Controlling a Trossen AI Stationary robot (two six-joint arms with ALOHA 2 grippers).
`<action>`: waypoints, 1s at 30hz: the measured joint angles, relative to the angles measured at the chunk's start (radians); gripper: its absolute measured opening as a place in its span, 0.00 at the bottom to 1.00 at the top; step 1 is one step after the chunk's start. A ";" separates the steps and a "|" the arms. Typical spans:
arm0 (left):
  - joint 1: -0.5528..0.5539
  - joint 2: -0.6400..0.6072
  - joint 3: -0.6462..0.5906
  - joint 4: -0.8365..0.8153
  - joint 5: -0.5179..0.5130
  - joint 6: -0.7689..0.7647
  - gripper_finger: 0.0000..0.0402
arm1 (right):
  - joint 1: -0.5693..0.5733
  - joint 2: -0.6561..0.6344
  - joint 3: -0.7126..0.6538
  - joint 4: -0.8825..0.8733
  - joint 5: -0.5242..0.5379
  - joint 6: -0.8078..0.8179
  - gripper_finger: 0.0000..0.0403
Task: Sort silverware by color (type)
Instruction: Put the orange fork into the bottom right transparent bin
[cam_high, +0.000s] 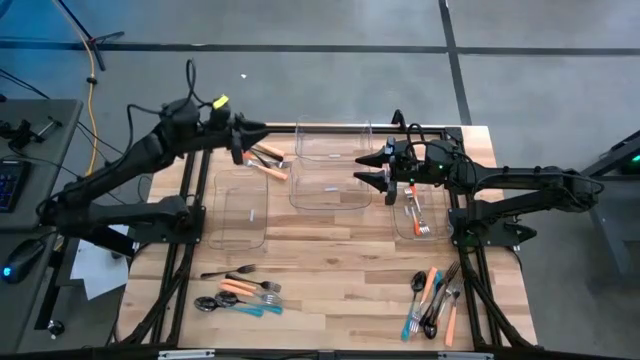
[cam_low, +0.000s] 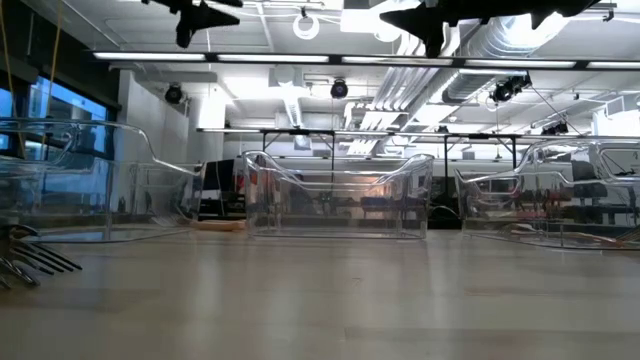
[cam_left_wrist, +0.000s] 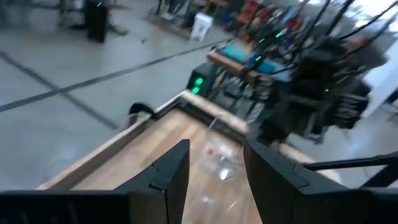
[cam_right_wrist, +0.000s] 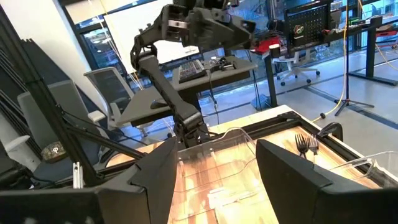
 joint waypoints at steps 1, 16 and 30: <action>-0.009 -0.005 -0.013 0.022 -0.002 -0.004 0.35 | 0.000 0.000 0.000 0.000 0.000 0.000 0.51; 0.050 0.160 0.041 -0.035 -0.112 -0.057 0.35 | -0.003 0.000 0.000 0.000 0.000 0.000 0.51; 0.369 0.738 0.322 -0.592 -0.132 0.039 0.35 | -0.002 0.000 0.000 -0.013 0.000 0.018 0.51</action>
